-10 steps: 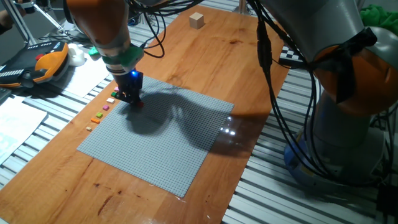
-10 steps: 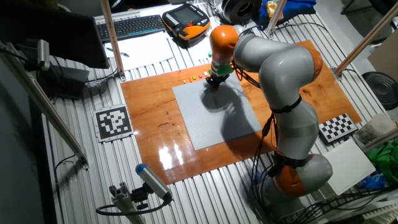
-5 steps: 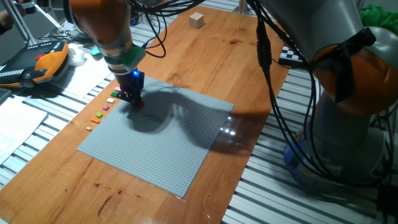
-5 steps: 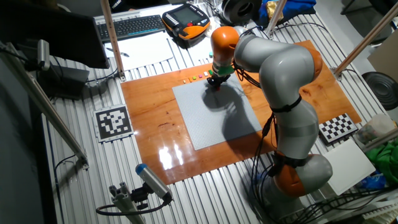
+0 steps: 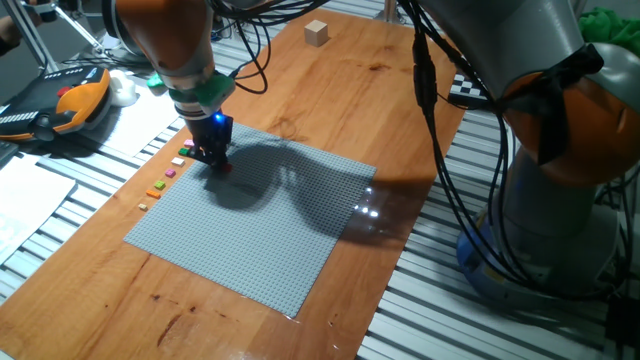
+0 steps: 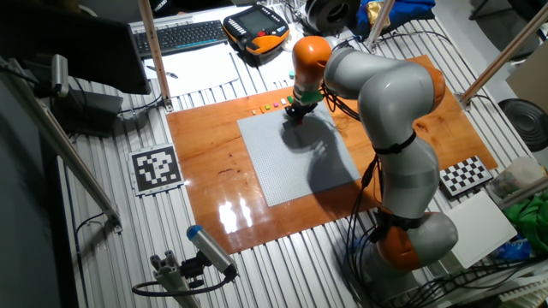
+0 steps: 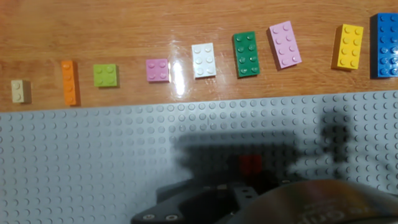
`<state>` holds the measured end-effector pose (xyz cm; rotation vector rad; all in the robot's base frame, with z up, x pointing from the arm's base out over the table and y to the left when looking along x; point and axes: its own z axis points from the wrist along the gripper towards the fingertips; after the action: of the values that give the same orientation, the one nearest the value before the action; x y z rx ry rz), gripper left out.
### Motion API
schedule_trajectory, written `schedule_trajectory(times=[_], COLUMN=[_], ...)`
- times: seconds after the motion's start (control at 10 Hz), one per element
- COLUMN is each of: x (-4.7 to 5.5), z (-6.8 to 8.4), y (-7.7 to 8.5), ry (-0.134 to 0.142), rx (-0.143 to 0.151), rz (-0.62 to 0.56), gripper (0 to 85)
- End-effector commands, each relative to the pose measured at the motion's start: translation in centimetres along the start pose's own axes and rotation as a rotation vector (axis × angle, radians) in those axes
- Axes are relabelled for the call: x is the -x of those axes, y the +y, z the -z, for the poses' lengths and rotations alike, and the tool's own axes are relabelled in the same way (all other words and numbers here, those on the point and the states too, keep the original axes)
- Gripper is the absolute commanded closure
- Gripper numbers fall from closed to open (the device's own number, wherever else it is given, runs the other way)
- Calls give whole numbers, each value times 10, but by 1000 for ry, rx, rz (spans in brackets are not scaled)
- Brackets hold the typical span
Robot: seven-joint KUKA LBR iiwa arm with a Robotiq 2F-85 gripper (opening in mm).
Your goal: Stack small Lego blocks randomly, one at a time
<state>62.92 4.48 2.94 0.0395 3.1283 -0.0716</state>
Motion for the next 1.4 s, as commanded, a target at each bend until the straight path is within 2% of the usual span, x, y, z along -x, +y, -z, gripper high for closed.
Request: schedule_trajectory(times=[0.0, 0.6, 1.3], x=[0, 3, 3], z=[1, 1, -7], y=[0, -2, -3], ry=[0, 0, -7], rx=[0, 0, 2], rz=[0, -2, 0], gripper=[850, 850, 850])
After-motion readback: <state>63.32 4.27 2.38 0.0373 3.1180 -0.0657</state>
